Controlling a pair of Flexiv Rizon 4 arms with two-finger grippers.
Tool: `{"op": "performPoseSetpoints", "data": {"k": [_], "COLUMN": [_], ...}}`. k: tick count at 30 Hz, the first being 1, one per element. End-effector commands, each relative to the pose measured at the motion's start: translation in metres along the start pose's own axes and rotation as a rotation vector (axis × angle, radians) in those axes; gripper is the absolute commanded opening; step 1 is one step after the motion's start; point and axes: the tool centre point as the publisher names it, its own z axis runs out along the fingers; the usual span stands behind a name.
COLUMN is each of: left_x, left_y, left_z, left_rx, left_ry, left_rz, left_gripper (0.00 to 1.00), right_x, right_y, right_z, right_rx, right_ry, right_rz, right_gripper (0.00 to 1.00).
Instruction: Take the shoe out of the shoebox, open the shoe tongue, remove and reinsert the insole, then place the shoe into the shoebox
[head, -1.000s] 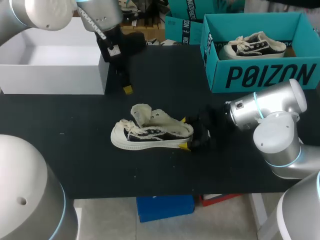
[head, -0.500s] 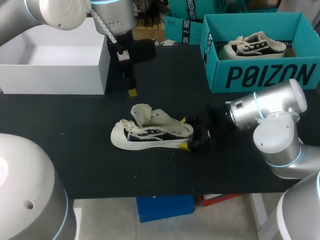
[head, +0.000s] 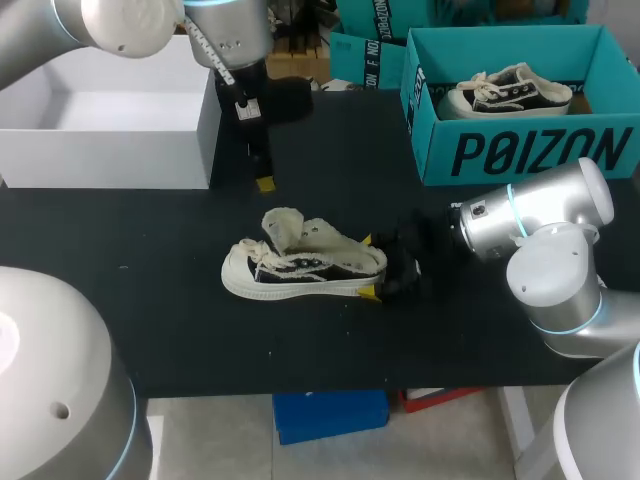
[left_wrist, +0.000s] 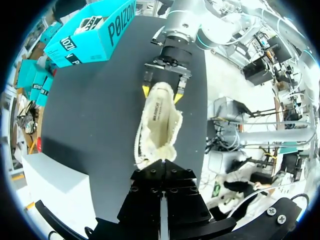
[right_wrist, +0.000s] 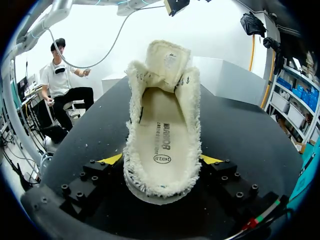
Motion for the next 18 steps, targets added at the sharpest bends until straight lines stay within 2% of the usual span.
{"op": "performPoseSetpoints", "data": {"k": [1, 10, 18], "left_x": [0.003, 0.024, 0.027], "left_y": [0.003, -0.012, -0.034], "left_z": [0.007, 0.031, 0.054], "left_rx": [0.001, 0.011, -0.023], "left_ry": [0.012, 0.070, 0.083], "left_rz": [0.022, 0.097, 0.146], "left_gripper": [0.00, 0.00, 0.00], "right_x": [0.000, 0.000, 0.000], "right_y": [-0.004, -0.004, -0.004], "right_z": [0.002, 0.002, 0.002], "right_rx": [0.001, 0.001, 0.001], "right_ry": [-0.001, -0.001, -0.001], "right_rz": [0.001, 0.001, 0.001], "right_gripper": [0.00, 0.00, 0.00]}}
